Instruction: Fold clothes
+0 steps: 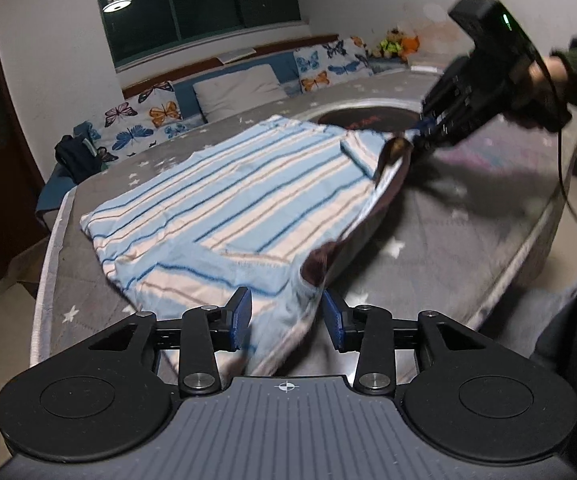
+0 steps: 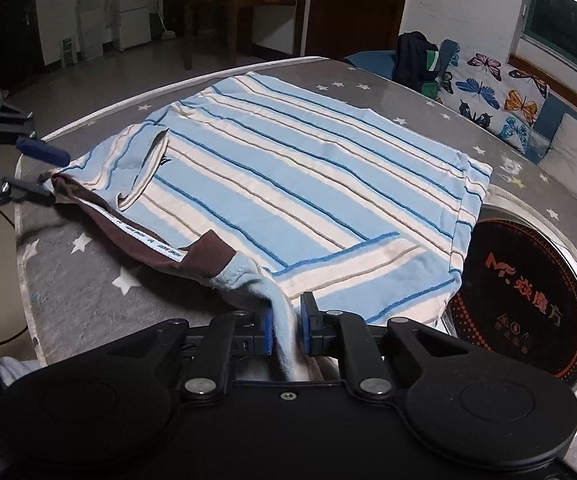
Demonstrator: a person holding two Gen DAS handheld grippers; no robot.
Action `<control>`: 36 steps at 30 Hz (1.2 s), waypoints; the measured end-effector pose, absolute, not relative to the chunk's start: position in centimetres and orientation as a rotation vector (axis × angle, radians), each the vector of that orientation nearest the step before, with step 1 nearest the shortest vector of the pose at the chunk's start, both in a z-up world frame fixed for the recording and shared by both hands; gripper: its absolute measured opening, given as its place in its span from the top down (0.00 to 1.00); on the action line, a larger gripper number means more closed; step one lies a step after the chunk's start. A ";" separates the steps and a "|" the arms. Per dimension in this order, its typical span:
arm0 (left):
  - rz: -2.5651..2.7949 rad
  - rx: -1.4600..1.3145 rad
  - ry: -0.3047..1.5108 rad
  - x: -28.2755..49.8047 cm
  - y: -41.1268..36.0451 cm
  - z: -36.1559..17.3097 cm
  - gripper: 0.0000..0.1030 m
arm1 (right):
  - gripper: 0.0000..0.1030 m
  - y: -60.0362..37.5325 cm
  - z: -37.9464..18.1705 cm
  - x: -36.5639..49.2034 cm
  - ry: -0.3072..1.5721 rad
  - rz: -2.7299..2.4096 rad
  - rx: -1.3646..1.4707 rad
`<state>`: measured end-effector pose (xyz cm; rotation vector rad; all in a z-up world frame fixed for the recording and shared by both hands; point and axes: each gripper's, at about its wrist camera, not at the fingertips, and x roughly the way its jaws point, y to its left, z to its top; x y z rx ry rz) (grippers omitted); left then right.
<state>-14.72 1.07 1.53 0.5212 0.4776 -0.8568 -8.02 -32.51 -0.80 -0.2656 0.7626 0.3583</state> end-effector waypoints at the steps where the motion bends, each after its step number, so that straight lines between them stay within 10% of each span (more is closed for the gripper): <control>1: -0.856 0.541 0.474 -14.7 1.0 1.3 0.58 | 0.86 -32.5 -0.8 -8.0 0.762 0.357 -0.264; 7: -0.870 0.623 0.473 -14.4 -0.2 0.0 0.56 | 0.86 -32.5 -0.8 -8.2 0.762 0.357 -0.265; 14: -0.847 0.547 0.524 -13.0 0.1 0.0 0.88 | 0.86 -32.3 -0.8 -8.6 0.760 0.361 -0.273; 36: -0.923 0.389 0.495 -22.1 5.4 6.9 0.92 | 0.91 -31.1 4.0 -18.7 0.821 0.513 -0.295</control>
